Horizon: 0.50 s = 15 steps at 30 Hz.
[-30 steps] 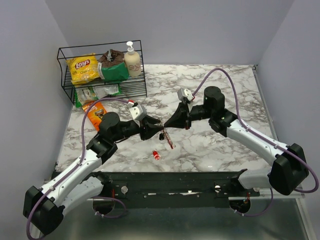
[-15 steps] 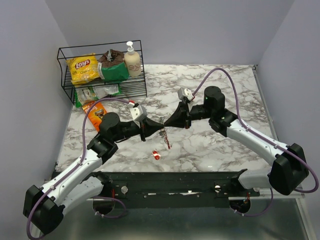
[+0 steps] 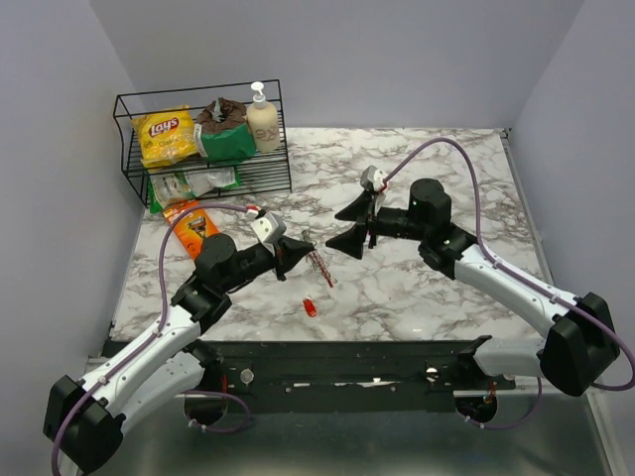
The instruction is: Put the keys on the keyring
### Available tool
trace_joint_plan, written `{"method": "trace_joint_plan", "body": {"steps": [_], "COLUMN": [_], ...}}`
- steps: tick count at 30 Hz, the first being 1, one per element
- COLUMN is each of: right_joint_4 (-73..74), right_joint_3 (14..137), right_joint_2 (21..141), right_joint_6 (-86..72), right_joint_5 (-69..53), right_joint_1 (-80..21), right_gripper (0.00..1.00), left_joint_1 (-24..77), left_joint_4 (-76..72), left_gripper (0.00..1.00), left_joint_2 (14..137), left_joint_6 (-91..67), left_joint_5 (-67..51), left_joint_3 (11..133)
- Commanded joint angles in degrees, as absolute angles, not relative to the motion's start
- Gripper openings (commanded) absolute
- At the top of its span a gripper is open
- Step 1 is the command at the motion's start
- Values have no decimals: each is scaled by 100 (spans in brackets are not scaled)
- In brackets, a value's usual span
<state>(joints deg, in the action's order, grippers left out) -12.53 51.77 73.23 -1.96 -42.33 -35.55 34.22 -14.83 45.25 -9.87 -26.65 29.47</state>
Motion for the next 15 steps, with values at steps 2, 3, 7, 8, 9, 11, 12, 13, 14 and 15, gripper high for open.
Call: {"method": "trace_joint_plan", "body": {"steps": [2, 3, 7, 8, 9, 11, 12, 13, 14, 15], "right_joint_4": [-1022, -959, -704, -581, -528, -327, -238, -159, -19, 252], "right_joint_3": [4966, 4931, 4659, 4623, 4562, 4544, 4570, 4640, 4719, 4815], "right_joint_2": [7198, 7224, 7242, 7251, 7268, 7303, 7408, 7487, 7584, 7715], "right_joint_6": [-387, -422, -545, -545, -545, -606, -676, -842, -966, -1089], "right_joint_5": [-3015, -3049, -3068, -3041, -3006, -2875, -2813, -2760, -2725, -2716], "right_joint_1": [-3568, -3568, -3568, -3568, -3568, -3568, -3577, -3577, -3586, -3595], "right_gripper": [88, 93, 96, 96, 96, 96, 96, 96, 96, 96], "left_joint_1": [3401, 3401, 3375, 3366, 3305, 3235, 3165, 3112, 3068, 2989], "left_joint_4": [-1504, -1468, -1248, -1178, -1152, -1082, -1038, -1002, -889, -827], "left_gripper": [0, 0, 0, 0, 0, 0, 0, 0, 0, 0], "left_joint_2": [4395, 4377, 4298, 4263, 4193, 4114, 4035, 3999, 3964, 3912], "left_joint_6": [-941, -949, -949, -1010, -1046, -1133, -1229, -1265, -1309, -1379], "left_joint_5": [-1243, -1074, -143, -45, 287, 491, 614, 789, 904, 992], "left_joint_3": [2821, 2804, 2681, 2655, 2619, 2540, 2523, 2514, 2514, 2531]}}
